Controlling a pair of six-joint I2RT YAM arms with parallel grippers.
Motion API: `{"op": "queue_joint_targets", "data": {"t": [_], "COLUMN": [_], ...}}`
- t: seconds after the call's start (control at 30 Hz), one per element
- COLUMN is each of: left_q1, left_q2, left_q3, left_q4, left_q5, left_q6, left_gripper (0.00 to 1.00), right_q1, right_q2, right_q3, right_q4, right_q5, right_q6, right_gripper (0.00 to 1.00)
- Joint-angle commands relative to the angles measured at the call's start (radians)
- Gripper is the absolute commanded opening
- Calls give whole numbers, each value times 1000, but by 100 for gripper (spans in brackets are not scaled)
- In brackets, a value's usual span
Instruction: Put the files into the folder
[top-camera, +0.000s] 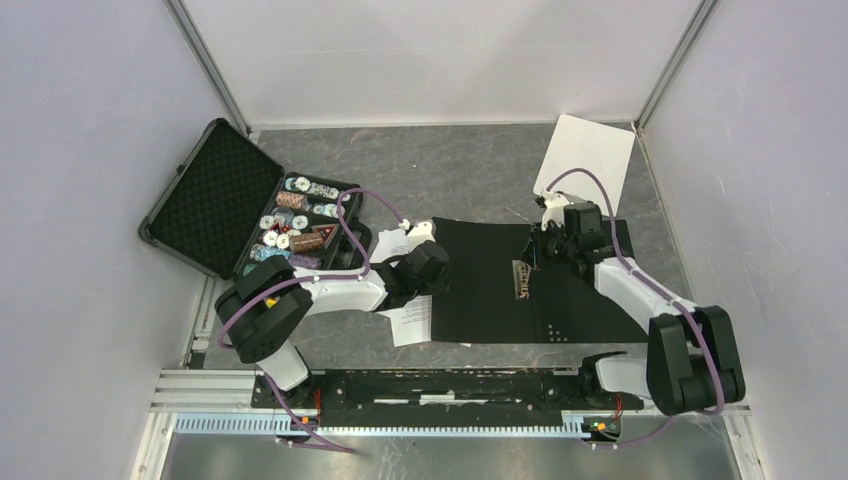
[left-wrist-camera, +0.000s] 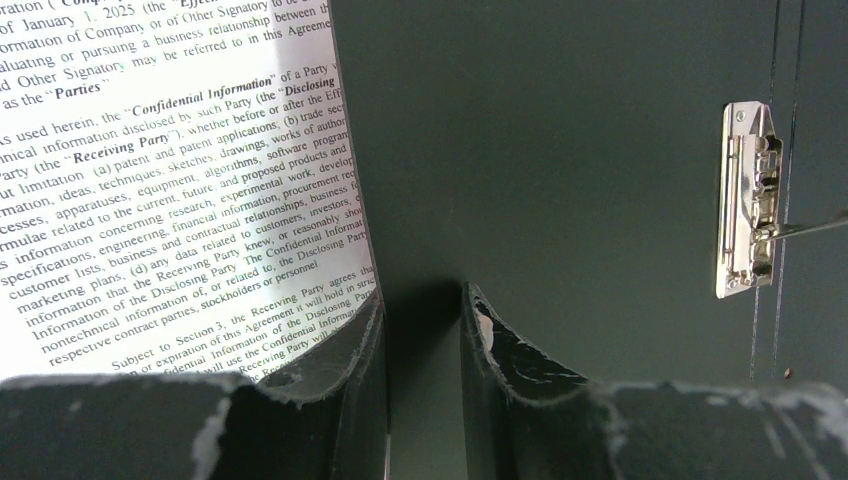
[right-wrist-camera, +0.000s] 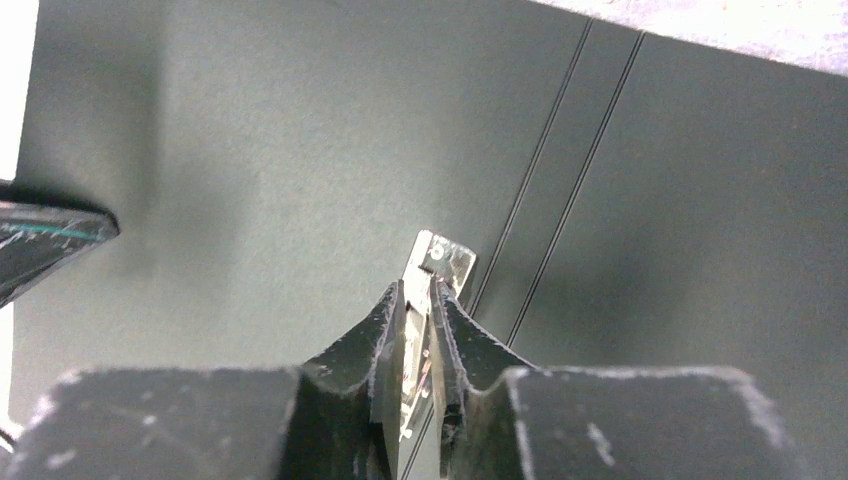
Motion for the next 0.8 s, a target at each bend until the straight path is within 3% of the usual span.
{"op": "queue_joint_targets", "data": {"t": [0.0,0.2,0.43,0.5,0.57,0.77], "left_q1": [1,1,1,1,1,1], "left_q2": [36,36,39,36,33,23], "left_q3": [-5,-11,-7,-8,-13,-28], "left_q4": [-131,-122,-108,-108,-102,-65], "left_q5": [-124,-129,-114,-112,-109,-94], "left_q6": [21,7,-4,-9,-12,-12], "left_gripper": [2,2,2,2,2,2], "right_q1": [12,12,12,11,12,11], "right_q2": [-94,-240,-363,-400,-438,-392], "right_q3": [-56,-153,-241,-236,-218,-65], "right_q4": [-109,-150,-119,-107,-94,-54], "right_q5": [-8,9,-91,-114,-76,101], "right_q6": [-10,33,83,109,139,129], "right_gripper": [28,29,28,33,43,39]}}
